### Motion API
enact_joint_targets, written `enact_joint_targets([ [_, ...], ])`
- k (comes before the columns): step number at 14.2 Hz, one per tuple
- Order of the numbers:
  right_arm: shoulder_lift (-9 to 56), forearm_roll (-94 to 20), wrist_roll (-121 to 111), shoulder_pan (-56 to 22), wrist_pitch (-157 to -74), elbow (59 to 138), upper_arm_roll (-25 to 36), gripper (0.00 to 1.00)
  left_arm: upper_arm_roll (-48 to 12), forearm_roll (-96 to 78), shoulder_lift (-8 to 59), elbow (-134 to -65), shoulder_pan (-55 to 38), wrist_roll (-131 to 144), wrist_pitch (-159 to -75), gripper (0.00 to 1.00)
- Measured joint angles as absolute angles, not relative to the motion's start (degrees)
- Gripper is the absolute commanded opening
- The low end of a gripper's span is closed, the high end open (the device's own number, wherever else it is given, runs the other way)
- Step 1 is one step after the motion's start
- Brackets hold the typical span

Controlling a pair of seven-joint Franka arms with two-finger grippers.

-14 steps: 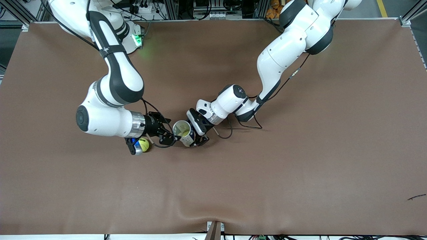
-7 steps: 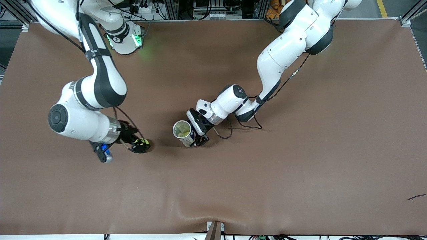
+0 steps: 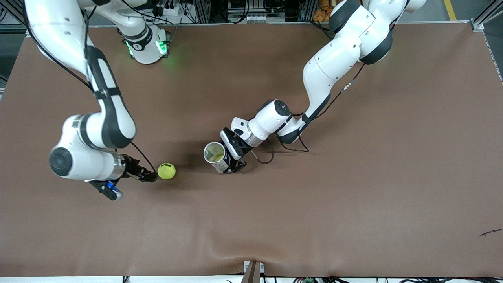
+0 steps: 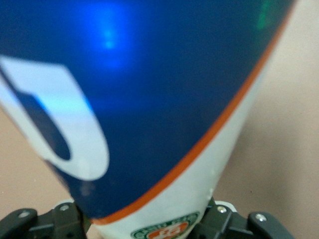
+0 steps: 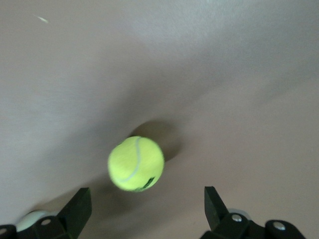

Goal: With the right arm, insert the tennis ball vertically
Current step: 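Grasp the second tennis ball with the right gripper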

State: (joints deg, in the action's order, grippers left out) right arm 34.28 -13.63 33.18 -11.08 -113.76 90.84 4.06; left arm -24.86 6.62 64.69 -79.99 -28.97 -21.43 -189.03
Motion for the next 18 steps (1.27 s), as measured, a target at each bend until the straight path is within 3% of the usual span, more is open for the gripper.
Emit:
enact_joint_targets([
  [15,41.4,-13.3,33.2,-14.4,-118.6,90.9,3.1,0.97,-24.9,6.6,64.7,-80.0,-29.0,-21.4,-189.0,0.81],
  [17,41.9,-13.3,33.2,-14.5,-118.8,91.0,3.1,0.49,-24.9,6.6,64.7,-80.0,-29.0,-21.4,-189.0,0.81],
  [18,42.1,-13.3,33.2,-14.5,-118.9,91.0,3.1,0.33,-24.9,6.6,64.7,-80.0,-29.0,-21.4,-189.0,0.81],
])
